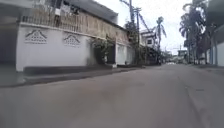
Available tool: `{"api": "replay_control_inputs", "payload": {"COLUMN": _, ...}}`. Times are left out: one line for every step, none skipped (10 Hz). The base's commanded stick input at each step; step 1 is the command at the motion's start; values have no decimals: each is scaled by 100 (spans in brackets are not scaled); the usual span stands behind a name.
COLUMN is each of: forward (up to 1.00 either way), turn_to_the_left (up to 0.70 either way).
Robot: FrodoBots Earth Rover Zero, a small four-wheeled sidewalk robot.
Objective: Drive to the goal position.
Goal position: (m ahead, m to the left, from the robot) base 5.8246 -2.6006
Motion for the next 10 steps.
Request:
{"api": "replay_control_inputs", "payload": {"forward": 100, "turn_to_the_left": -2}}
{"api": "replay_control_inputs", "payload": {"forward": 100, "turn_to_the_left": -2}}
{"api": "replay_control_inputs", "payload": {"forward": 100, "turn_to_the_left": -2}}
{"api": "replay_control_inputs", "payload": {"forward": 100, "turn_to_the_left": -5}}
{"api": "replay_control_inputs", "payload": {"forward": 100, "turn_to_the_left": -22}}
{"api": "replay_control_inputs", "payload": {"forward": 100, "turn_to_the_left": -39}}
{"api": "replay_control_inputs", "payload": {"forward": 100, "turn_to_the_left": -40}}
{"api": "replay_control_inputs", "payload": {"forward": 100, "turn_to_the_left": -40}}
{"api": "replay_control_inputs", "payload": {"forward": 100, "turn_to_the_left": -40}}
{"api": "replay_control_inputs", "payload": {"forward": 100, "turn_to_the_left": -40}}
